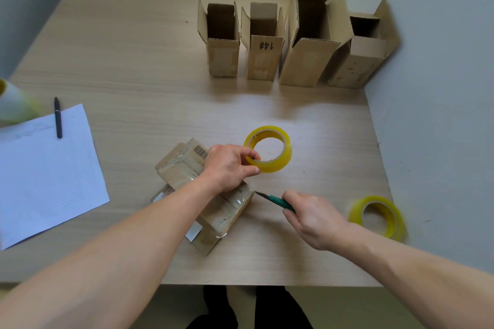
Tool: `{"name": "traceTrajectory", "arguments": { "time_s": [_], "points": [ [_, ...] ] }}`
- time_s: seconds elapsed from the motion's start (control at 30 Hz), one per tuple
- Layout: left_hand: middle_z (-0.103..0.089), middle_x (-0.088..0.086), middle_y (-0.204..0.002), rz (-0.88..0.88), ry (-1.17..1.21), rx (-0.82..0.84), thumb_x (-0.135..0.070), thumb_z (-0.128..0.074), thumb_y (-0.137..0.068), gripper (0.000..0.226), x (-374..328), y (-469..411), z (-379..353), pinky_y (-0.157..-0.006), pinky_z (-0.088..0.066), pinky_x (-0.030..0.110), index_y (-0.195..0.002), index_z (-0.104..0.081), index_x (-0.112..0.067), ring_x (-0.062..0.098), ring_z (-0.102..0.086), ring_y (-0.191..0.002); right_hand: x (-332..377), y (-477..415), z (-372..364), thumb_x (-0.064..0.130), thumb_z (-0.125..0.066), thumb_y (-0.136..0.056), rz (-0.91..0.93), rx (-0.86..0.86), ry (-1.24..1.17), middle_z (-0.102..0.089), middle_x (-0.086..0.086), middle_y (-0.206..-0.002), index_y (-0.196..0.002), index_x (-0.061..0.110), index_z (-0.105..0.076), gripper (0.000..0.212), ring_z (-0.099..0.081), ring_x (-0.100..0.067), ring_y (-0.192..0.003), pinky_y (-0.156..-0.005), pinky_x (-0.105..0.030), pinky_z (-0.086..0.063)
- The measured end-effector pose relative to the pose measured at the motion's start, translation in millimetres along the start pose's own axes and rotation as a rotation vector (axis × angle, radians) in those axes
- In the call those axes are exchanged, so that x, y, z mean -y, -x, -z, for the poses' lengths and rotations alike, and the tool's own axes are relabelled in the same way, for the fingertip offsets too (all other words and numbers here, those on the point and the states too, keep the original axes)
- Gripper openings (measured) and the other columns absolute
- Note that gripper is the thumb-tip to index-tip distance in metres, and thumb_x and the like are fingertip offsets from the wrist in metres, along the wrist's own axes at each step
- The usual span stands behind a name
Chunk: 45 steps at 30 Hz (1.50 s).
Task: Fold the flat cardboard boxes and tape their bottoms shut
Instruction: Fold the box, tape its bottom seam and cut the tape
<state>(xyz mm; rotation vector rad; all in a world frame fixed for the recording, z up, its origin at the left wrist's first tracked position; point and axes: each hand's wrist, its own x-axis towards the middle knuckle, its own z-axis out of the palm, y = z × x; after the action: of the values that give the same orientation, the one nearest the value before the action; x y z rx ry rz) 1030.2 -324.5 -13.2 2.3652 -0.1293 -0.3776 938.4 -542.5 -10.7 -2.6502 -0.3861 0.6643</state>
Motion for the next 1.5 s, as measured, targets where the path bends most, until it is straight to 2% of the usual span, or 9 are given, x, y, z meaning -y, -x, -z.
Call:
{"name": "traceTrajectory", "arguments": {
  "time_s": [0.23,0.37,0.43,0.6,0.83,0.97,1.23,1.37,1.5],
  "points": [
    [-0.068,-0.016,-0.073,-0.008,0.0,-0.003,-0.044,-0.082,-0.074,0.022,2,0,-1,-0.094,-0.047,0.031,-0.094,-0.075,-0.038,0.008,-0.065,-0.081,-1,-12,-15,0.041,-0.047,-0.098,-0.226,0.057,0.16,-0.052,-0.009,-0.115,-0.119,0.019,-0.048,0.031,-0.057,-0.036,-0.102,-0.081,-0.041,-0.049],
    [-0.067,-0.017,-0.071,-0.019,-0.01,-0.011,-0.045,-0.081,-0.075,0.022,4,-1,-2,-0.096,-0.046,0.031,-0.094,-0.075,-0.039,0.006,-0.065,-0.08,9,-22,8,0.038,-0.057,-0.083,0.149,-0.495,0.154,-0.056,-0.001,-0.096,-0.099,0.018,-0.056,0.026,-0.053,-0.026,-0.088,-0.074,-0.039,-0.044],
    [-0.068,-0.017,-0.072,-0.026,-0.025,-0.012,-0.046,-0.08,-0.076,0.021,6,-2,-2,-0.099,-0.043,0.032,-0.095,-0.074,-0.039,0.007,-0.065,-0.081,18,-32,26,0.035,-0.065,-0.077,0.279,-0.612,0.218,-0.058,-0.003,-0.098,-0.101,0.019,-0.054,0.031,-0.051,-0.026,-0.09,-0.078,-0.041,-0.041],
    [-0.067,-0.017,-0.071,-0.062,-0.089,0.012,-0.049,-0.074,-0.08,0.011,3,-2,-3,-0.104,-0.033,0.035,-0.087,-0.067,-0.044,0.01,-0.06,-0.081,33,-66,51,0.035,-0.06,-0.088,0.211,-0.236,0.46,-0.069,0.0,-0.101,-0.13,0.024,-0.045,0.046,-0.06,-0.028,-0.103,-0.105,-0.047,-0.031],
    [-0.068,-0.016,-0.078,-0.114,-0.122,0.04,-0.05,-0.07,-0.083,0.021,8,2,-2,-0.113,-0.018,0.034,-0.1,-0.07,-0.037,0.006,-0.062,-0.088,47,-89,54,0.026,-0.055,-0.081,0.209,-0.034,0.358,-0.069,0.005,-0.097,-0.117,0.028,-0.043,0.038,-0.064,-0.027,-0.092,-0.087,-0.038,-0.044],
    [-0.064,-0.012,-0.073,-0.134,-0.115,0.011,-0.048,-0.074,-0.078,0.027,12,5,-5,-0.112,-0.022,0.034,-0.09,-0.058,-0.03,0.009,-0.053,-0.073,56,-97,56,0.026,-0.056,-0.085,0.121,0.061,0.398,-0.064,0.003,-0.095,-0.12,0.028,-0.043,0.037,-0.063,-0.028,-0.091,-0.066,-0.033,-0.039],
    [-0.036,-0.015,-0.074,-0.298,-0.34,0.081,-0.07,-0.052,-0.059,0.056,16,14,6,-0.103,-0.031,0.035,-0.088,-0.038,-0.025,0.017,-0.037,-0.074,53,-99,54,0.021,-0.05,-0.086,0.054,0.235,0.431,-0.067,0.004,-0.11,-0.114,0.034,-0.064,0.034,-0.062,-0.023,-0.103,-0.084,-0.037,-0.054],
    [-0.041,-0.008,-0.084,-0.35,-0.47,0.108,-0.063,-0.068,-0.066,0.06,17,16,4,-0.113,-0.021,0.038,-0.101,-0.047,-0.02,0.022,-0.048,-0.092,53,-101,53,0.022,-0.051,-0.085,-0.032,0.218,0.354,-0.069,0.004,-0.099,-0.103,0.031,-0.069,0.027,-0.063,-0.022,-0.096,-0.076,-0.032,-0.053],
    [-0.049,-0.001,-0.091,-0.357,-0.469,0.144,-0.063,-0.06,-0.063,0.059,14,17,4,-0.113,-0.021,0.041,-0.102,-0.047,-0.02,0.024,-0.05,-0.098,65,-97,46,0.026,-0.058,-0.085,0.055,0.176,0.621,-0.056,0.005,-0.078,-0.093,0.025,-0.061,0.009,-0.064,-0.023,-0.085,-0.062,-0.03,-0.043]
  ]
}}
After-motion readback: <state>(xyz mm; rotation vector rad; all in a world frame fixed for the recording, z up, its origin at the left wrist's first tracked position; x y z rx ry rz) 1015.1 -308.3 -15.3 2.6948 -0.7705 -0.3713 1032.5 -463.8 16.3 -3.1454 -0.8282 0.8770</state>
